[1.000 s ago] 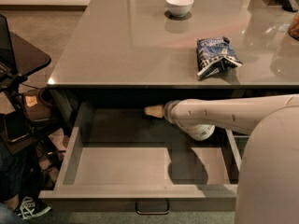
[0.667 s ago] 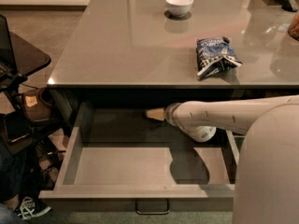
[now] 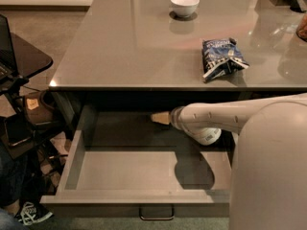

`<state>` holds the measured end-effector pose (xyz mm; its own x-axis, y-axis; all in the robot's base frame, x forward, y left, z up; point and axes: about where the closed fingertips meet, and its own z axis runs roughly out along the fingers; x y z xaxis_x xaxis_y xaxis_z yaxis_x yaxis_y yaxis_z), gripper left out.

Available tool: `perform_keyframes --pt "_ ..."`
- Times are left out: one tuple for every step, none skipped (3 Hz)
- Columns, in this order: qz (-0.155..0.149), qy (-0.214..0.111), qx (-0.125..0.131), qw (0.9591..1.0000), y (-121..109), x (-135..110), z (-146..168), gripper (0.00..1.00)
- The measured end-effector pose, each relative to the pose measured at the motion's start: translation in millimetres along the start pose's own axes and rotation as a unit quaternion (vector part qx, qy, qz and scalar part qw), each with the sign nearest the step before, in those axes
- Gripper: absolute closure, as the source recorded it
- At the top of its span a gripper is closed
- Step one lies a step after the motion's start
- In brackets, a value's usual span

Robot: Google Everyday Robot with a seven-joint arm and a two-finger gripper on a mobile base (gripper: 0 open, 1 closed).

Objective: Pick rxbar chocolate from top drawer and place on counter

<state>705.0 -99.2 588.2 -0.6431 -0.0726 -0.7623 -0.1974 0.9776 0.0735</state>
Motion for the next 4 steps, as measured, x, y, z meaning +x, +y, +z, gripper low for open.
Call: perform_keyframes --pt "0.000 0.000 0.000 1.0000 0.0 0.0 0.0 0.19" --pt "0.000 0.000 0.000 1.0000 0.0 0.0 0.0 0.42" --pt "0.000 0.000 0.000 1.0000 0.0 -0.2 -0.2 0.65" --pt "0.000 0.000 0.000 1.0000 -0.3 -6.9 -6.2 0.89"
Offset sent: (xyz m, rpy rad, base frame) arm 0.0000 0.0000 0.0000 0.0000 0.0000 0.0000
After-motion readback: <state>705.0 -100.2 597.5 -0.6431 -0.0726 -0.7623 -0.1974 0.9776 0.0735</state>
